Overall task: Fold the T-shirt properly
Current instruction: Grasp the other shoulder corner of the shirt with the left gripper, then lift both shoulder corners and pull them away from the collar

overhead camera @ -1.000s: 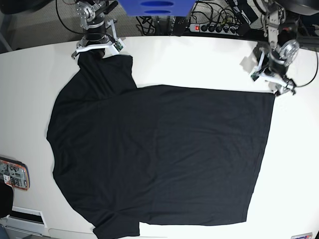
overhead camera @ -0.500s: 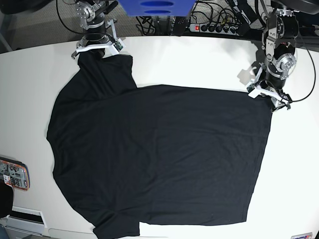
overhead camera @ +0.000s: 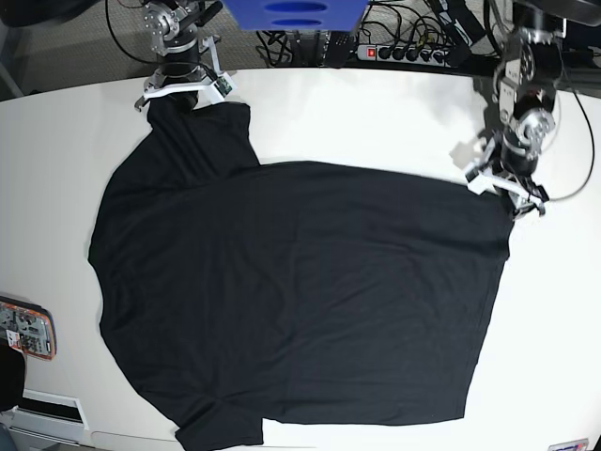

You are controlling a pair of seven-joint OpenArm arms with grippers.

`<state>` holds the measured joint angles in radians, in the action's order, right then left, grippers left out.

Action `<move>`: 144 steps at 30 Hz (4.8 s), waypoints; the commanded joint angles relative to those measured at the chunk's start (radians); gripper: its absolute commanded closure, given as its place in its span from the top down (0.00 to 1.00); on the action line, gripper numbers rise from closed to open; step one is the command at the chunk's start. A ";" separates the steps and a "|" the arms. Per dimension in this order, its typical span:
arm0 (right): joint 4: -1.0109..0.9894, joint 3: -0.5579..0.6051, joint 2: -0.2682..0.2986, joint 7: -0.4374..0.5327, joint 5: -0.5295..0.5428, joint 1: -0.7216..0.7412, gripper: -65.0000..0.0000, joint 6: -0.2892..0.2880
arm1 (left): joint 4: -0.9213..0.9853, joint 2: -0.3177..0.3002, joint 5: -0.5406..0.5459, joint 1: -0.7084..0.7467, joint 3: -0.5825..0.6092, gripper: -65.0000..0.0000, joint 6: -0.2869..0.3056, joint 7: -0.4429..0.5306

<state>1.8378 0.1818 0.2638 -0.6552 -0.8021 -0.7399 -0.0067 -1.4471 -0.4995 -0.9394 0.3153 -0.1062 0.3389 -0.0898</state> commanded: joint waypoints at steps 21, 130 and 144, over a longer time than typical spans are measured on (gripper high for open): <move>0.018 -0.005 0.001 -0.059 0.056 -0.027 0.00 -0.066 | -0.079 0.006 0.030 0.034 0.007 0.00 0.081 -0.020; -0.479 -0.087 -0.001 -0.048 0.060 0.896 0.00 -0.072 | 0.145 0.111 0.016 -0.562 -0.019 0.00 0.081 -0.020; -0.613 -0.087 -0.001 0.007 0.060 1.014 0.00 -0.072 | 0.299 0.112 0.016 -0.652 0.063 0.00 0.081 -0.018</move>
<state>1.2049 0.0982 0.2523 -0.6540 -0.7296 0.2531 -0.0998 -1.1362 -0.3733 -0.9211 -0.3134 -0.0380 0.4404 -0.1108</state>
